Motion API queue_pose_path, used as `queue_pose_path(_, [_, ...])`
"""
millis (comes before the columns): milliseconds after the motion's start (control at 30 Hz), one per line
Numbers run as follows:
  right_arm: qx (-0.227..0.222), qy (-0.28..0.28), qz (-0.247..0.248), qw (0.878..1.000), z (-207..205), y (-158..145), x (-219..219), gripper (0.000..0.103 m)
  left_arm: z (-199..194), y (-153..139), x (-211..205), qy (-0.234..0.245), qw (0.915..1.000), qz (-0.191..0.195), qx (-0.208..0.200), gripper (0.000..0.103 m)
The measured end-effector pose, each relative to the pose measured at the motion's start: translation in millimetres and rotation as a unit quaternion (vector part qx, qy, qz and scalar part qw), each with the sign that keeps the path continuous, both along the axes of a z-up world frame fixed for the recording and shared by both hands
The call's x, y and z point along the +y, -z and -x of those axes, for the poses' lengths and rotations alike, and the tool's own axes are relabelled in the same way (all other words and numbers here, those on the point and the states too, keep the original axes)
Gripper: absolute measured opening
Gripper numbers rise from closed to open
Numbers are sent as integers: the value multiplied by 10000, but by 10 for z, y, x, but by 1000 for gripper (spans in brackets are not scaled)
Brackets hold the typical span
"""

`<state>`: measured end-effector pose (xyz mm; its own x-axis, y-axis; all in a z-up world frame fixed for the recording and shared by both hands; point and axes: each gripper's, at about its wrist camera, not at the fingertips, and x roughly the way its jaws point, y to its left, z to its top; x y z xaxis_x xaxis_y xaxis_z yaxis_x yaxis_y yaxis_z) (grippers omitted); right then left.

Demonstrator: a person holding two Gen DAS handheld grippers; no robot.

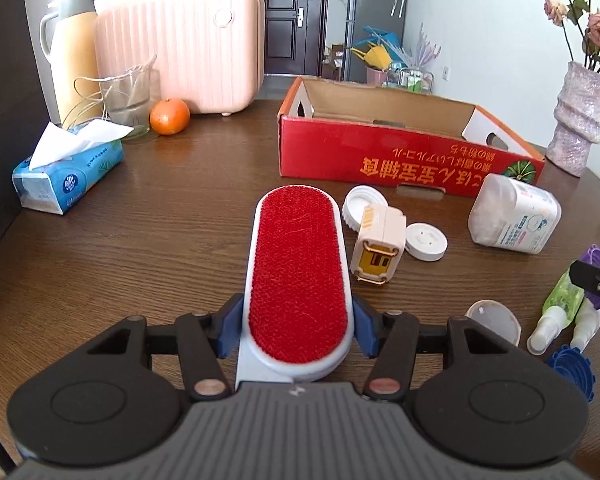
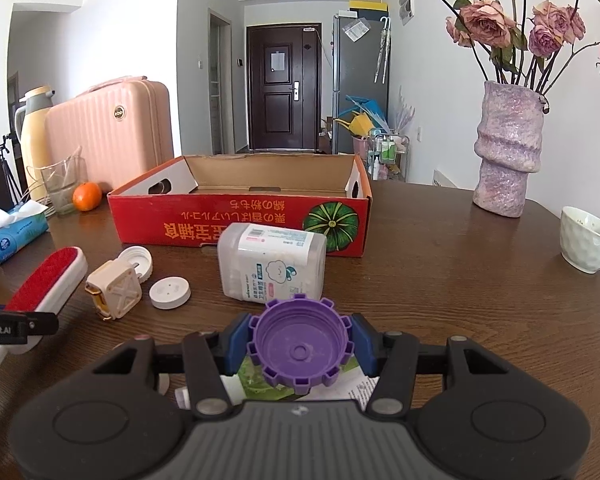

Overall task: Organize rigid objects
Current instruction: 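Carry the lint brush and purple cap over the cardboard box with both grippers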

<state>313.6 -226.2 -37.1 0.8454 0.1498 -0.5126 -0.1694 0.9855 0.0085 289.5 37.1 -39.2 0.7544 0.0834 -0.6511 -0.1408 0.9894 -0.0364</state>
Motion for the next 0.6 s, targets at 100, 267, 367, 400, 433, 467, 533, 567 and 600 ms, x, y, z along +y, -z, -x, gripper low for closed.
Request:
queue_pose_path(100, [-53, -36, 15, 10000, 28, -32, 46, 52, 33, -57, -30, 72, 9999, -13, -89, 56])
queue_pose_path(267, [-127, -108, 7, 9999, 58, -102, 107, 52, 60, -174, -63, 153, 9997, 3, -215, 57])
queue_pose_path(367, [-153, -151, -28, 9998, 56, -150, 135, 52, 69, -276, -82, 204, 9992, -7, -332, 57])
queue_pose_path(400, [-161, -162, -37, 9997, 52, -166, 144, 52, 74, -312, -95, 231, 9990, -15, -381, 57])
queue_pose_path(433, [-174, -170, -37, 9997, 44, -182, 152, 52, 73, -349, -107, 249, 9988, -27, -426, 57])
queue_pose_path(467, [-188, -174, -37, 9997, 37, -200, 161, 52, 69, -386, -118, 265, 9985, -39, -468, 57])
queue_pose_path(533, [-213, -179, -50, 9996, 16, -239, 175, 52, 57, -458, -136, 297, 9981, -45, -545, 57])
queue_pose_path(567, [-232, -183, -50, 9996, 8, -261, 183, 52, 50, -491, -142, 302, 9979, -43, -578, 57])
queue_pose_path(600, [-261, -183, -46, 9995, 1, -285, 191, 52, 39, -523, -145, 304, 9977, -35, -605, 57])
